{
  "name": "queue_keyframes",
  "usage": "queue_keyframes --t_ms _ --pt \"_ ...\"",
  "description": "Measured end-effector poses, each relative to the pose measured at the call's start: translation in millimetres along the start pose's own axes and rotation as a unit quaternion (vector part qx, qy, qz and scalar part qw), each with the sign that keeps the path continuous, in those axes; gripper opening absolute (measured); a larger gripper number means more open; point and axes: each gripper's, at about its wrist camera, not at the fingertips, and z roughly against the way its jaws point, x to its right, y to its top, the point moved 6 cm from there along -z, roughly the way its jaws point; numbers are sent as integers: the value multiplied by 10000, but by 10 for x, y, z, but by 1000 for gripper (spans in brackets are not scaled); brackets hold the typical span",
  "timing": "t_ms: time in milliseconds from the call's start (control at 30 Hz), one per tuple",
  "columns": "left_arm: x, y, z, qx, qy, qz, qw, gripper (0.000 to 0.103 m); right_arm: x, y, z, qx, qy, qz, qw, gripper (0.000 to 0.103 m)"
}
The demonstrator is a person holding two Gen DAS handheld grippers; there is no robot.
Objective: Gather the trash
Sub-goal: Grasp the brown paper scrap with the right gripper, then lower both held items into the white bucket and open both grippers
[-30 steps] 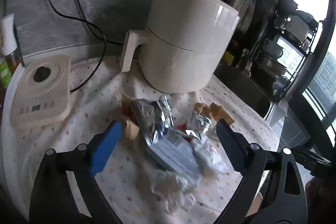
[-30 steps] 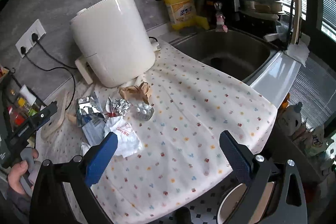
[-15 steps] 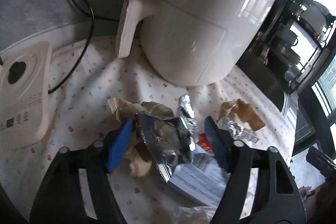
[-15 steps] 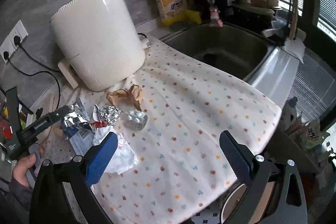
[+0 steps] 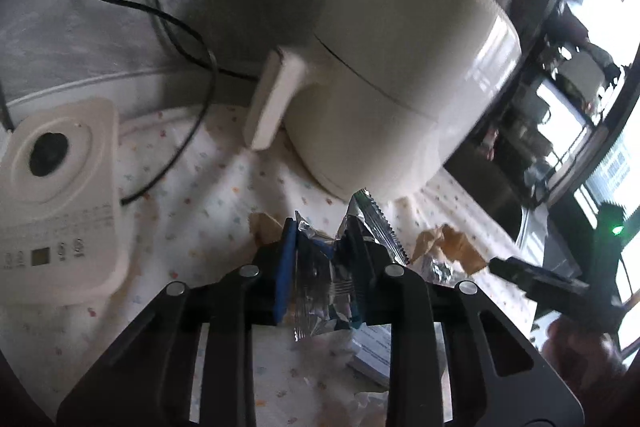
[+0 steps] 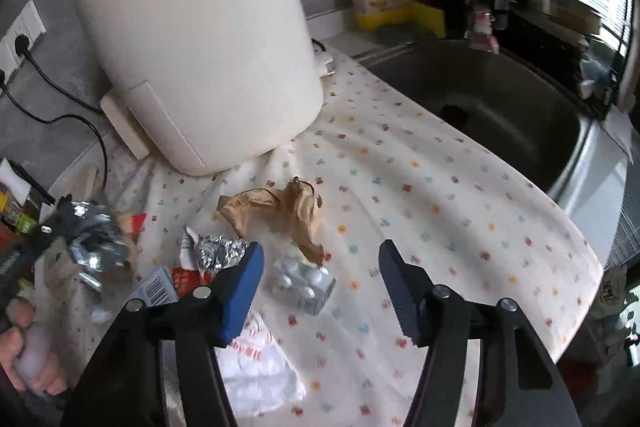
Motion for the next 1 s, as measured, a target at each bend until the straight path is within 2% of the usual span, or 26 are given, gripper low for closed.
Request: queue_keyframes --t_ms 100,133,167,200,267,433,567,800,1000 --pt "-95 64 89 144 101 96 9998 25 -20 7 -160 -111 -25 100 9999 58" --pt "-112 78 108 171 128 118 9997 25 -20 0 -208 -166 11 104 9998 48" --pt "-139 98 138 209 169 144 9995 25 -14 -10 -250 -239 92 100 9996 29" --pt "-163 120 179 258 206 164 9993 25 -19 -24 -269 -311 171 93 9993 18" --pt "-209 155 270 373 276 207 9987 25 -19 -40 -231 -324 300 67 9990 5" --pt "-234 177 473 608 428 294 9968 25 -15 -90 60 -105 482 245 9985 4" --pt "-71 112 593 660 446 244 9965 25 117 -143 313 48 564 135 9983 4" --pt "538 -146 687 648 253 40 9976 25 506 -370 873 301 665 55 9973 4" --pt "1290 -476 675 509 -69 -264 9983 25 1123 -714 1445 473 611 -150 9969 4"
